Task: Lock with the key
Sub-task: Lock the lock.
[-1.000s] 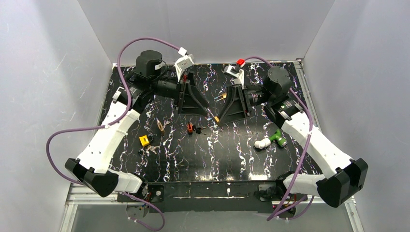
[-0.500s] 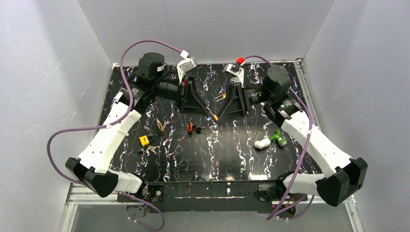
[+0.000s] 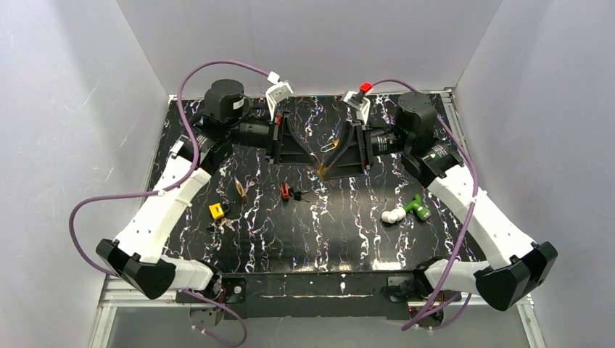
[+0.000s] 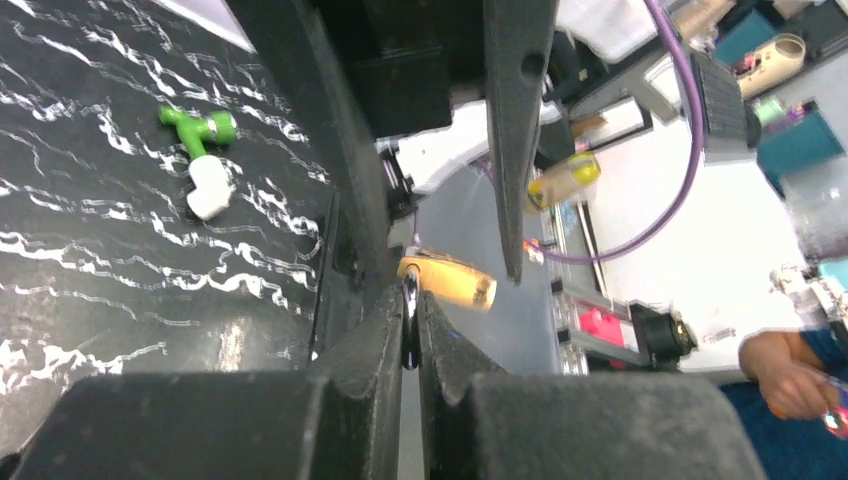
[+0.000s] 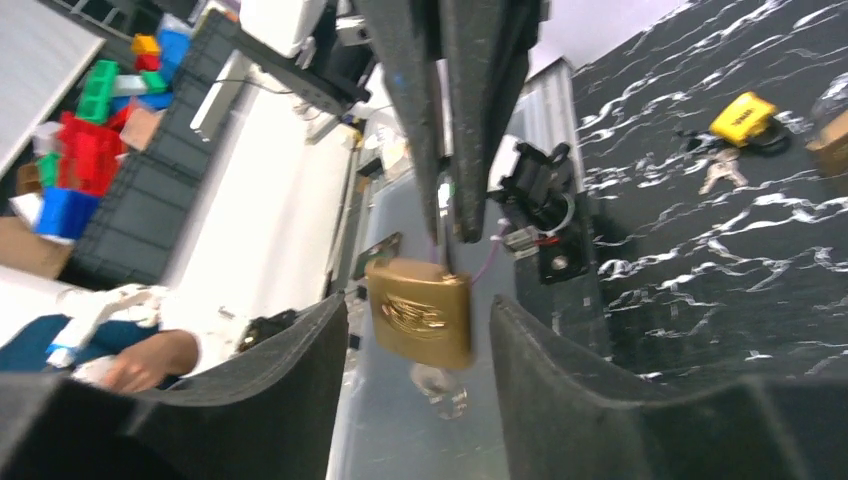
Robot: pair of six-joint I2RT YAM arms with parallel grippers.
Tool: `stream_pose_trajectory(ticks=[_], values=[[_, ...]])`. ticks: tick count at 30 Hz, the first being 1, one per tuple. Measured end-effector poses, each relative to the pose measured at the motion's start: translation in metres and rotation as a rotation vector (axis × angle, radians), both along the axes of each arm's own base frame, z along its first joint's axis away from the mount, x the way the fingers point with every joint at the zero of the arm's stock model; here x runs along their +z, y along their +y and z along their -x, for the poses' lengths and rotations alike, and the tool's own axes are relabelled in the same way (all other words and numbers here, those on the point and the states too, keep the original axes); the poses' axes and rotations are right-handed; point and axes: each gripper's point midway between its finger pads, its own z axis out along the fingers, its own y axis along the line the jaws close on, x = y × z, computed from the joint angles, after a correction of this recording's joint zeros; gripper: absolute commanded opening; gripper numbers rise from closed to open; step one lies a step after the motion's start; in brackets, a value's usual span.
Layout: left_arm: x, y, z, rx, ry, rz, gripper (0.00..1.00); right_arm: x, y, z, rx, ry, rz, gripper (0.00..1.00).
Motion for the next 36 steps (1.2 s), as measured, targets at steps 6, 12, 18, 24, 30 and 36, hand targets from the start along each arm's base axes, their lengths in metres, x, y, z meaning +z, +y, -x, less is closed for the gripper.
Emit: stream_pose_trajectory(ticks=[6,12,18,24,30,36], values=[[0.024,-0.007,-0.013,0.144,0.033,0.083,0.00,0.004,0.005,-0.025,-0.182,-0.059,-0.034,0.70],[0.066,-0.003,-0.021,0.265,0.022,0.203,0.00,0.035,-0.005,-0.035,-0.368,-0.160,-0.157,0.70],[0.086,0.000,-0.026,0.332,0.037,0.260,0.00,0.072,-0.021,-0.040,-0.515,-0.259,-0.273,0.69],[0.093,0.001,-0.031,0.371,0.071,0.282,0.00,0.075,-0.022,-0.053,-0.577,-0.289,-0.275,0.64],[0.094,-0.001,-0.035,0.383,0.097,0.291,0.00,0.074,-0.017,-0.061,-0.594,-0.303,-0.265,0.62],[0.090,-0.005,-0.040,0.389,0.120,0.283,0.00,0.080,-0.013,-0.059,-0.594,-0.322,-0.275,0.54]])
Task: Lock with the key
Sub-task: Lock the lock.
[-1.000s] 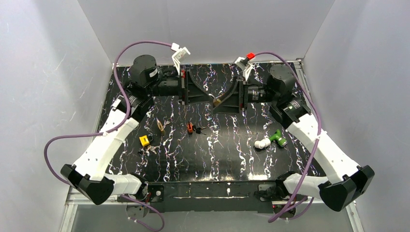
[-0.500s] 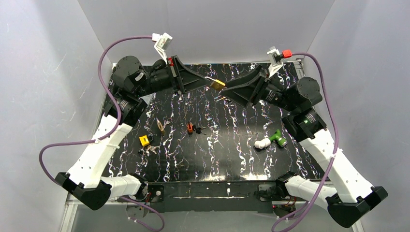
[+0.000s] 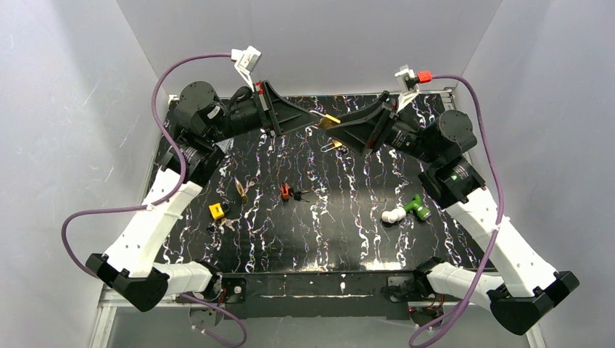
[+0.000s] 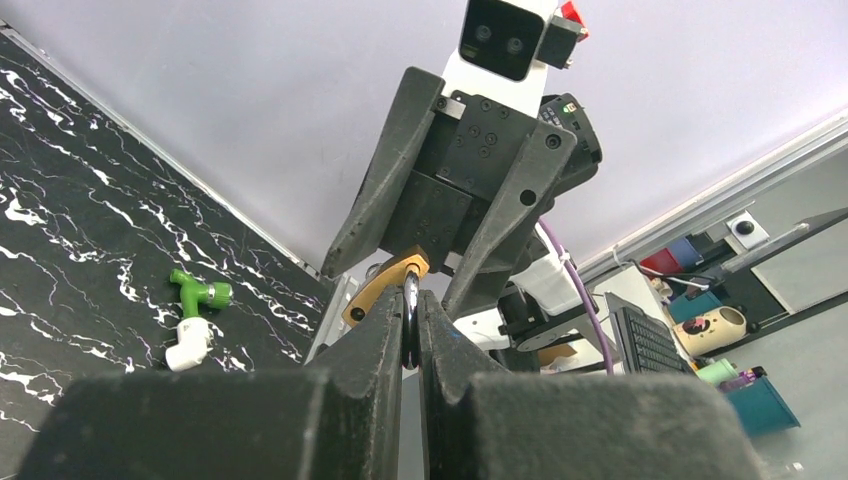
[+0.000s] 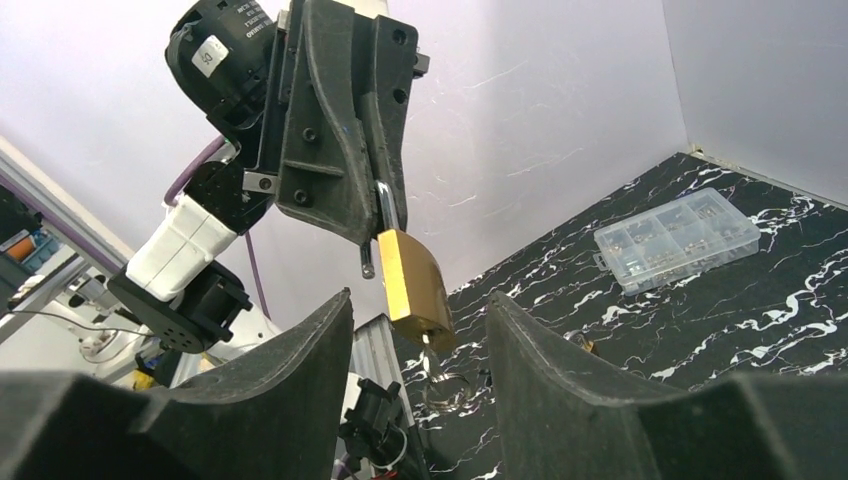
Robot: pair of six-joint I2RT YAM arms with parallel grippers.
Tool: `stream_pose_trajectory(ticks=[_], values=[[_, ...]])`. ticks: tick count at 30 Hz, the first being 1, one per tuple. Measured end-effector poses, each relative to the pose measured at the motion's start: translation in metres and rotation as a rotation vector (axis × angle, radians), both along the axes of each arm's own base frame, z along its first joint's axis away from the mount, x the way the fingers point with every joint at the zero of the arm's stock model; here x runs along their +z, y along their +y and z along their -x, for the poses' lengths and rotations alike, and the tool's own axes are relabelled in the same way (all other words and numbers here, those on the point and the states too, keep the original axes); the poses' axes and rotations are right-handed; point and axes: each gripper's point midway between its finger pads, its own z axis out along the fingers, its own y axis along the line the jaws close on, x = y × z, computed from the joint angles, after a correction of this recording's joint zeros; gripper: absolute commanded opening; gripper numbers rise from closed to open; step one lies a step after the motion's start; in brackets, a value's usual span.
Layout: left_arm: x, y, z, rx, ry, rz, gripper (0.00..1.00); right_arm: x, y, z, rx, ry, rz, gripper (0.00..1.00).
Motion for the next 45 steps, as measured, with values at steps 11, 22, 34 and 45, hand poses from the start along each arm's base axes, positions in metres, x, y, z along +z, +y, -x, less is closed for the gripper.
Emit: stream_pose_trajectory(ticks=[11,22,34,45], values=[[-0.005,-0.002,-0.005,0.010,0.019,-0.010,0.01,-0.001,0.006,0.000,0.000,-0.008,0.017,0.01],[-0.031,0.008,0.003,0.019,-0.010,-0.163,0.39,-0.015,0.005,0.008,0.023,0.056,0.069,0.01],[-0.033,0.014,0.016,-0.016,-0.064,-0.206,0.24,-0.022,0.004,0.033,0.135,0.070,0.106,0.01],[-0.034,0.012,0.025,-0.075,-0.077,-0.210,0.00,-0.028,0.004,0.036,0.151,0.092,0.125,0.01]])
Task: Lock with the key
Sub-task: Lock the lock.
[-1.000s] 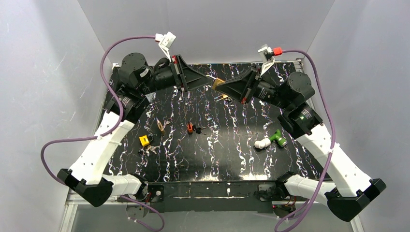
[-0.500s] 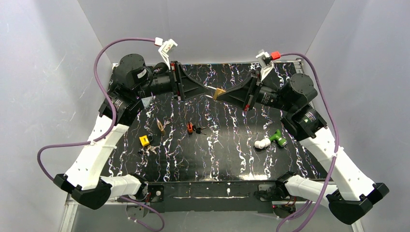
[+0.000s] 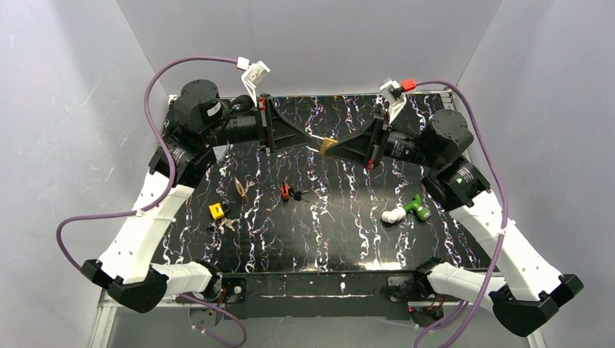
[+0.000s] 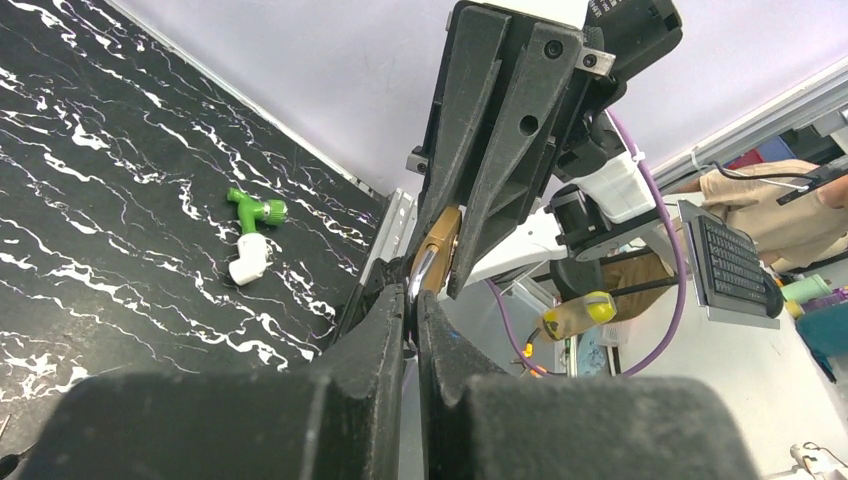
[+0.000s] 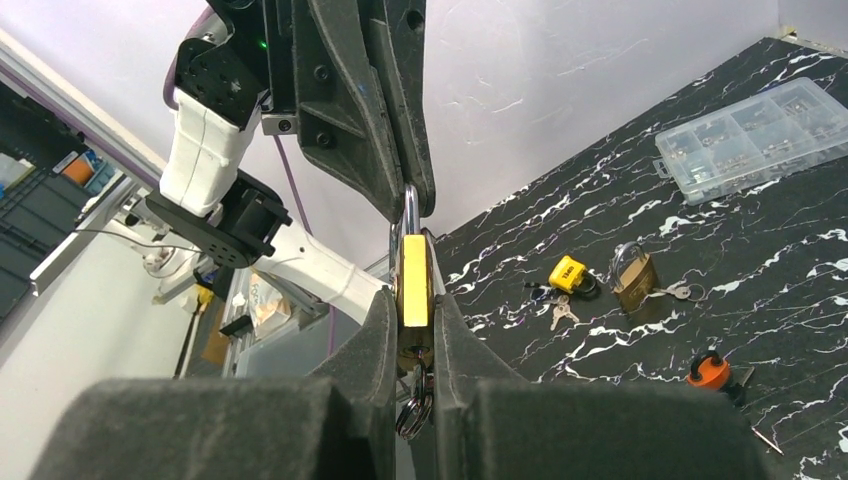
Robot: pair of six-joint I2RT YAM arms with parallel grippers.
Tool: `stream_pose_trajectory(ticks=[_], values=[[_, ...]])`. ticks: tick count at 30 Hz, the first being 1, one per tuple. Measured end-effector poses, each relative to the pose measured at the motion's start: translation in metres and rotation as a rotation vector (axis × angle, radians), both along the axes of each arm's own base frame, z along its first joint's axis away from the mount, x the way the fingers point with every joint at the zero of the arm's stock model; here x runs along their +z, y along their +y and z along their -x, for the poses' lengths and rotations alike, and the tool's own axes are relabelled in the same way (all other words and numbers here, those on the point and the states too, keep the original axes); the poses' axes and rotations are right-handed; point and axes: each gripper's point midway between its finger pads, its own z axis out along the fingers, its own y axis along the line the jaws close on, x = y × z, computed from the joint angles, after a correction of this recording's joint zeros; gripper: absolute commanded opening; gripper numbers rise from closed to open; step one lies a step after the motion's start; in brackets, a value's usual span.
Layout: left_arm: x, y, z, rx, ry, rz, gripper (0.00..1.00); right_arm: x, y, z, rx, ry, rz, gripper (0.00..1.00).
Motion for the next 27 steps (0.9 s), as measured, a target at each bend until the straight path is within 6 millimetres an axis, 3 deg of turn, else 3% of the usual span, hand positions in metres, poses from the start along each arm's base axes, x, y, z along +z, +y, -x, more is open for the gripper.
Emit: stream_pose_trajectory(ticks=[27], values=[[-0.012,-0.001,-0.005,0.020,-0.035,-0.050,0.00,-0.009,0.006,-0.002,0.083,0.099,0.009,0.01]])
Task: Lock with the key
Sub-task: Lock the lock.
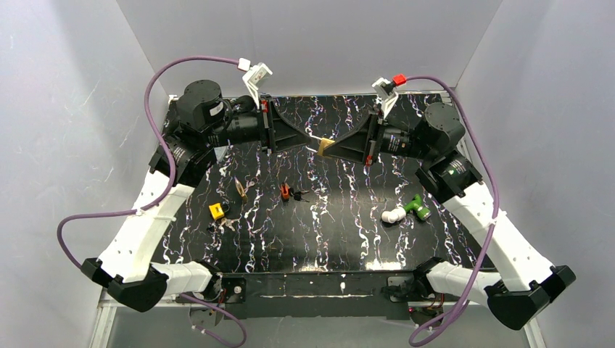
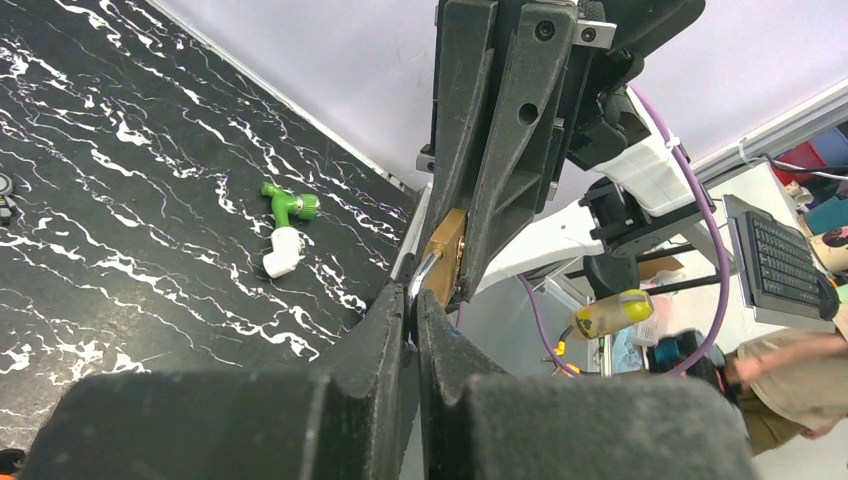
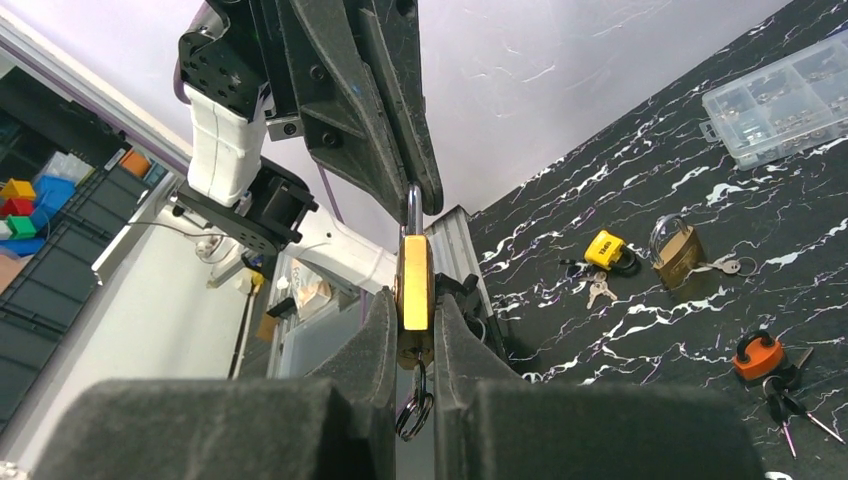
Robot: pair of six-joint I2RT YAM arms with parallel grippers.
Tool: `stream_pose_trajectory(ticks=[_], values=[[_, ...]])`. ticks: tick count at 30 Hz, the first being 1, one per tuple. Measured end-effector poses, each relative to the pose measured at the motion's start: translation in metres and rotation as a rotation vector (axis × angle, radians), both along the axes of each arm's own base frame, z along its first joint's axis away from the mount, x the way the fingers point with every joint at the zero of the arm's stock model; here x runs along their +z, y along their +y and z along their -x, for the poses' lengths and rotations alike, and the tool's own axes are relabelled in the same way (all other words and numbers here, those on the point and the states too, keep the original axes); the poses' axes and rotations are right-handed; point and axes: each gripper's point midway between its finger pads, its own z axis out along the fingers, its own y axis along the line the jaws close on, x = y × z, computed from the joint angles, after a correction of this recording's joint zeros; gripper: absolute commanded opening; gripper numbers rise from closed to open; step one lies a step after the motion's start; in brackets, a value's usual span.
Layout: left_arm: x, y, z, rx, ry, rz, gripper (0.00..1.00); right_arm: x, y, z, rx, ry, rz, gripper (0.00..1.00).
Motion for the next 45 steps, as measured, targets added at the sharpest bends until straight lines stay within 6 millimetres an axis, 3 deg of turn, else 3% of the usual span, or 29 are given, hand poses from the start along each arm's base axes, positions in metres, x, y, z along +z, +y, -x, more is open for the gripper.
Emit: stream_pose_trajectory(ticks=[22,45], values=[[-0.0026,0.0004,-0.0074,0.052,-0.061,-0.037,0.00,0.0025,0.0077,-0.0083,0.084,0.075,-0.032,0.01],[0.0043,-0.0046,-0.0062,0.075,-0.098,-0.057,0.00,0.0094,0.0054,-0.0085,0.074,0.034,-0.028,0.01]])
